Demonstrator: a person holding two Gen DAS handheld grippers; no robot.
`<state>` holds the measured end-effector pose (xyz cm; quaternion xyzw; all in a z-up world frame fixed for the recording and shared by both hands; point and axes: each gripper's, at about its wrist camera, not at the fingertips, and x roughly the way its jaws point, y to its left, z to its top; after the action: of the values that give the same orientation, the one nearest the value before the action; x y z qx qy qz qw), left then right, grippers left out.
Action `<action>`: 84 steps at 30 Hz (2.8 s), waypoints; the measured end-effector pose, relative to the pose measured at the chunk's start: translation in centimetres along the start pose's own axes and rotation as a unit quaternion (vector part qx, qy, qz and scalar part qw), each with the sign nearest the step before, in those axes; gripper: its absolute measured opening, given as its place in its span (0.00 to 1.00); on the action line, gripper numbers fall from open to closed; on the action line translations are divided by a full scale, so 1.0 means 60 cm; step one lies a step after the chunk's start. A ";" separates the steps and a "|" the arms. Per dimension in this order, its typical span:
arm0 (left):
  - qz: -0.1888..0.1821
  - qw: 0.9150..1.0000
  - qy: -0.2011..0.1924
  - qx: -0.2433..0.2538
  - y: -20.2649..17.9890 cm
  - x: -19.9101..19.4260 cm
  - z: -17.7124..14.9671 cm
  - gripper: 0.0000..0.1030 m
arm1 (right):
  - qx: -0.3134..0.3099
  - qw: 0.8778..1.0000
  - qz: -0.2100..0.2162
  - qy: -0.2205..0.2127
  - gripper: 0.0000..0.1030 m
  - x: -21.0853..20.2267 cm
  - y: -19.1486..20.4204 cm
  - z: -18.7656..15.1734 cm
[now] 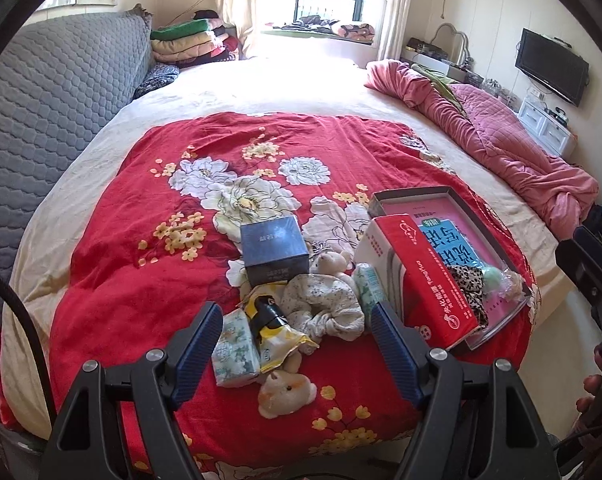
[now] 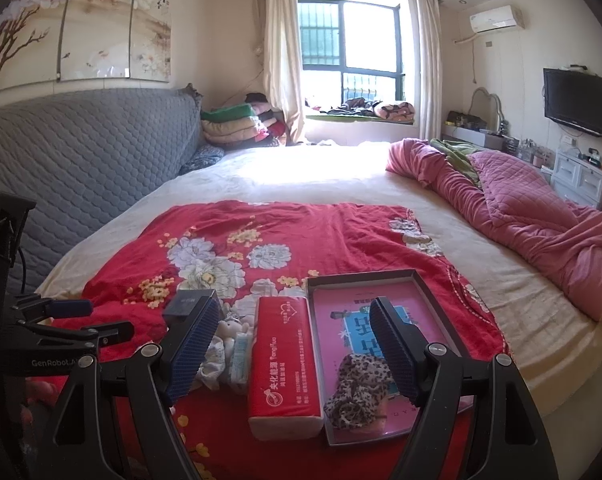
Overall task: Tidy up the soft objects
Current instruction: 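Grasp the green-white tissue packet with the left tool while the right tool grasps the yellow snack bag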
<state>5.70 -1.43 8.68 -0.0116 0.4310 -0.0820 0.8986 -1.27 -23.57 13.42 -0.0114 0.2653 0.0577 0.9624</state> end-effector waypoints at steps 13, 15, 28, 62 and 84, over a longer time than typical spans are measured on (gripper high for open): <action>0.014 0.999 0.011 -0.043 0.080 0.004 -0.013 0.74 | -0.032 0.999 0.019 0.017 0.77 0.016 0.037 -0.014; 0.018 0.998 0.017 -0.050 0.093 0.011 -0.018 0.74 | -0.039 0.999 0.022 0.021 0.77 0.022 0.044 -0.018; 0.028 0.994 0.056 -0.090 0.156 0.073 -0.055 0.74 | -0.094 0.992 0.044 0.067 0.77 0.074 0.106 -0.068; -0.032 0.979 0.153 -0.132 0.169 0.234 -0.078 0.74 | -0.163 0.975 0.074 0.132 0.77 0.207 0.204 -0.119; -0.096 0.959 0.124 -0.238 0.280 0.261 -0.067 0.49 | -0.192 0.960 0.078 0.188 0.77 0.332 0.304 -0.127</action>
<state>14.52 12.86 -7.47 -0.2561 0.5426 -0.0637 0.7975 9.69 -3.78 -3.14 -0.1857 0.4254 0.1791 0.8674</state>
